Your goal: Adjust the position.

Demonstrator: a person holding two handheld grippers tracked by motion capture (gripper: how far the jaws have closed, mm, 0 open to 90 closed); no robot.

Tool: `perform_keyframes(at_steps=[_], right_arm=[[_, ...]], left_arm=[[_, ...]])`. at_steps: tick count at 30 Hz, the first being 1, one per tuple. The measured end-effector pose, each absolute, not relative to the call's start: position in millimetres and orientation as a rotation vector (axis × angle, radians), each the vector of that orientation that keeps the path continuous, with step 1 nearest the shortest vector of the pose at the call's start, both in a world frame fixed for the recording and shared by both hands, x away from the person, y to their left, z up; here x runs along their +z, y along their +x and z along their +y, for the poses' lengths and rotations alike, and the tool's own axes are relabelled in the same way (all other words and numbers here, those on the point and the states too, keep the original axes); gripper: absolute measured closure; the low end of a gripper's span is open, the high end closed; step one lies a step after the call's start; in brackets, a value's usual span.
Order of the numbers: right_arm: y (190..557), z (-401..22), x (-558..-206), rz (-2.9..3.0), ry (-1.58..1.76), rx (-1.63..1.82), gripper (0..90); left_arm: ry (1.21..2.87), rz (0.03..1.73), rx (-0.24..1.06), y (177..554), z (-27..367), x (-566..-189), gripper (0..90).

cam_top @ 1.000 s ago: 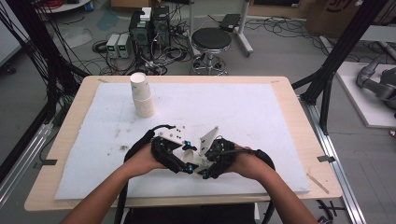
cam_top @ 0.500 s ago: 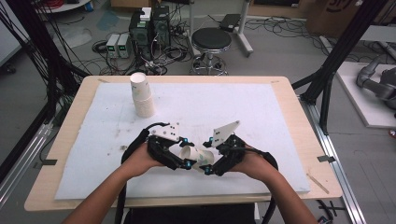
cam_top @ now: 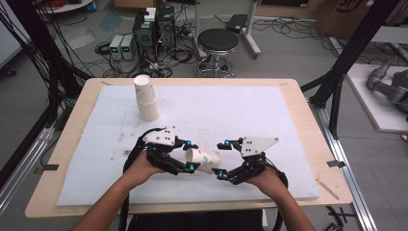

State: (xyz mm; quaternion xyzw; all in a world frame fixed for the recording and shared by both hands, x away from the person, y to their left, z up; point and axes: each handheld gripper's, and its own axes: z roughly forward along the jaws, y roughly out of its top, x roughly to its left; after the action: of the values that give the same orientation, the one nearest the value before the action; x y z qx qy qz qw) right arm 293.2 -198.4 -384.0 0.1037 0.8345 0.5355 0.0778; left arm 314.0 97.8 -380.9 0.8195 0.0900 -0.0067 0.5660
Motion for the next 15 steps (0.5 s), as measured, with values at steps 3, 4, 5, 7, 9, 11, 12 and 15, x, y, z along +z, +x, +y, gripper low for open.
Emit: perform_keyframes(at_steps=[3, 4, 5, 7, 9, 11, 12, 15], right_arm=[[291.7, -201.3, -388.8, 2.472, 0.323, 1.633, 20.5], [290.9, -202.5, -390.9, 2.459, 0.337, 1.642, 20.5], [290.4, -204.1, -393.7, 2.451, 0.342, 1.661, 20.5], [290.1, -207.1, -399.0, 2.437, 0.352, 1.691, 20.5], [291.0, -207.8, -399.7, 2.442, 0.35, 1.689, 20.5], [292.4, -210.4, -401.4, 2.44, 0.355, 1.712, 20.5], [292.8, -210.5, -401.7, 2.441, 0.354, 1.715, 20.5], [293.1, -210.2, -402.8, 2.447, 0.348, 1.726, 20.5]], left_arm=[[1.904, 0.215, -0.009, 313.1, 100.2, -382.4, 37.3], [1.885, 0.224, -0.011, 312.4, 101.8, -383.7, 37.3], [1.879, 0.222, -0.011, 312.3, 103.5, -384.8, 37.3], [1.855, 0.219, -0.006, 311.5, 106.6, -386.9, 37.3], [1.837, 0.22, -0.009, 311.4, 107.9, -387.8, 37.3], [1.815, 0.215, -0.011, 311.4, 109.6, -388.6, 37.4], [1.809, 0.214, -0.017, 311.0, 109.8, -388.5, 37.3], [1.789, 0.203, -0.024, 310.0, 110.2, -387.2, 37.3]])
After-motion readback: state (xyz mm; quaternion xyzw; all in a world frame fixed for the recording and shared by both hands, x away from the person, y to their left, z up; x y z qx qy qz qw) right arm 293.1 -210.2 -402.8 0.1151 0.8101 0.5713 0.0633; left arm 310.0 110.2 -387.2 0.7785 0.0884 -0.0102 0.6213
